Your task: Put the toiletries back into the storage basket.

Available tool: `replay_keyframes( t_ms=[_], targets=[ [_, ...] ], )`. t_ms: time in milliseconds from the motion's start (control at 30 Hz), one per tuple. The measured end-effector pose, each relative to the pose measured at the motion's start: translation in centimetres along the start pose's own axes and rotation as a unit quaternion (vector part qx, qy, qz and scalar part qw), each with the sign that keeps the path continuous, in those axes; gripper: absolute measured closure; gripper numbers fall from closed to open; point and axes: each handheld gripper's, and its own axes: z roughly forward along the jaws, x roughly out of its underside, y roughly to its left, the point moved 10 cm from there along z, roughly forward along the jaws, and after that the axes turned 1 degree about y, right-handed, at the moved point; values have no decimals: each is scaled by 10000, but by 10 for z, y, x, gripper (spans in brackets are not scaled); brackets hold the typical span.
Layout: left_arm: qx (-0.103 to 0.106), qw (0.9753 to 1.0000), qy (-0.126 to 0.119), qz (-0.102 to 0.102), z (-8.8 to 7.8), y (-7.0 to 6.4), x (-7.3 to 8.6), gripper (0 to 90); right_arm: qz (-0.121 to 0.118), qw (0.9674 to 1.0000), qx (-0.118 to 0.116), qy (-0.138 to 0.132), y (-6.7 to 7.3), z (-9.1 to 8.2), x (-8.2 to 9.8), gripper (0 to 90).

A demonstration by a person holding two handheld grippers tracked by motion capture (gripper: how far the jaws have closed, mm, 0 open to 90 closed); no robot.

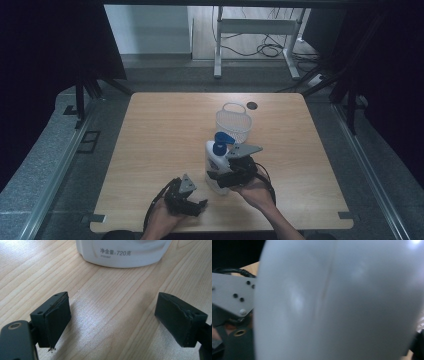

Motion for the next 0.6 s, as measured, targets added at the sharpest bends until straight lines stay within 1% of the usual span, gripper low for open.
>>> replay_keyframes(
  t_ms=[133, 300, 600],
  targets=[
    [5, 10000, 0, -1, 0, 0, 0, 126, -17, 9999, 109, -31, -2, 3, -1, 269],
    [11, 10000, 18, 24, 0, 0, 0, 126, -76, 9997, 202, -66, -4, 4, -2, 344],
    [9, 10000, 16, 15, 0, 0, 0, 126, -104, 9998, 158, 29, -6, 1, -1, 363]
  ],
)
